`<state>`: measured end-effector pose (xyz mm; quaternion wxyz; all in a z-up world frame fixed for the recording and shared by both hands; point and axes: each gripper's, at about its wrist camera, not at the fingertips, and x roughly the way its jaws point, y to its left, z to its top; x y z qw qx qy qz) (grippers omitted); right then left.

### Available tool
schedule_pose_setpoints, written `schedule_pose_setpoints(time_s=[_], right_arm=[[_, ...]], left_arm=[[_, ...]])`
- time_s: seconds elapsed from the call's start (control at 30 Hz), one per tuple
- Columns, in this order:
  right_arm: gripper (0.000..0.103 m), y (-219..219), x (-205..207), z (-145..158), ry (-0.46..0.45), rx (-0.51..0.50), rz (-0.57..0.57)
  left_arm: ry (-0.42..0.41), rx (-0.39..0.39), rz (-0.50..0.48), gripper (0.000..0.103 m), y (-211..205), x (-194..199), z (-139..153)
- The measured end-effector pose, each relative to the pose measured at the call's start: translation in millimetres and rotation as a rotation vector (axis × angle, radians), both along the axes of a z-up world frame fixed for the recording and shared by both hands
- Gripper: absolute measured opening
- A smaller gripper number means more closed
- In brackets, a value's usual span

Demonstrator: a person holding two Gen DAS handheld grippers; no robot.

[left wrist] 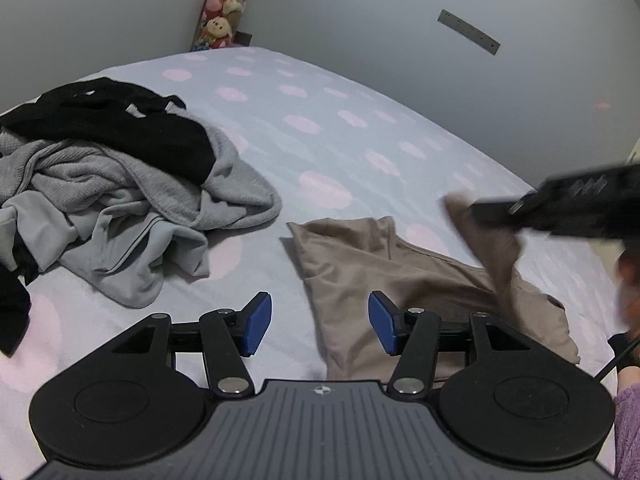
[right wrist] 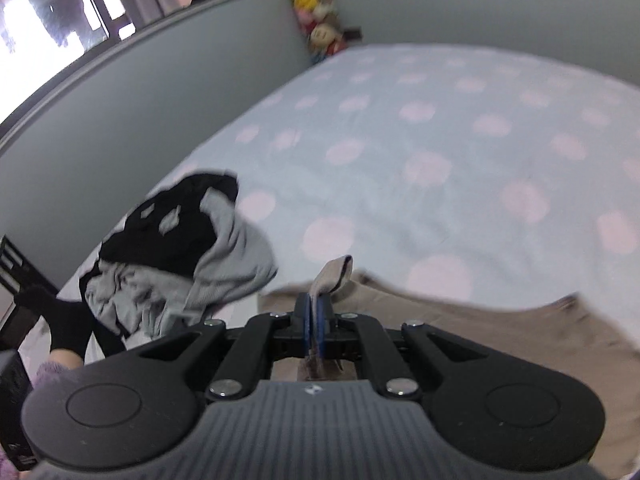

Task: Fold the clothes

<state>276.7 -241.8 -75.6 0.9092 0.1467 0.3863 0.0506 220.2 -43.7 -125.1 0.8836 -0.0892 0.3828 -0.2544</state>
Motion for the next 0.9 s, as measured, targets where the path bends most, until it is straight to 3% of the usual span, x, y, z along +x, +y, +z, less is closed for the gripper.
schedule_pose_setpoints(time_s=[0.2, 0.33, 0.47, 0.67, 0.8, 0.9], right_arm=[[0.005, 21, 15, -59, 0.094, 0.039, 0.036], [0.014, 21, 13, -74, 0.119, 0.074, 0.043], [0.029, 8, -1, -59, 0.089, 0.081, 0.038], [0.032, -54, -48, -30, 0.043, 0.026, -0.045], [0.034, -121, -86, -16, 0.045, -0.020, -0.169], [0.034, -175, -107, -12, 0.059, -0.047, -0.272]], left_arm=[[0.018, 0.003, 0.009, 0.052, 1, 6, -1], [0.031, -0.016, 0.003, 0.052, -4, 8, -2], [0.045, -0.032, -0.012, 0.052, -15, 8, -2], [0.051, 0.001, -0.048, 0.052, -44, 8, -10], [0.018, 0.056, -0.070, 0.049, -66, 13, -17], [0.006, 0.106, -0.075, 0.035, -80, 21, -22]])
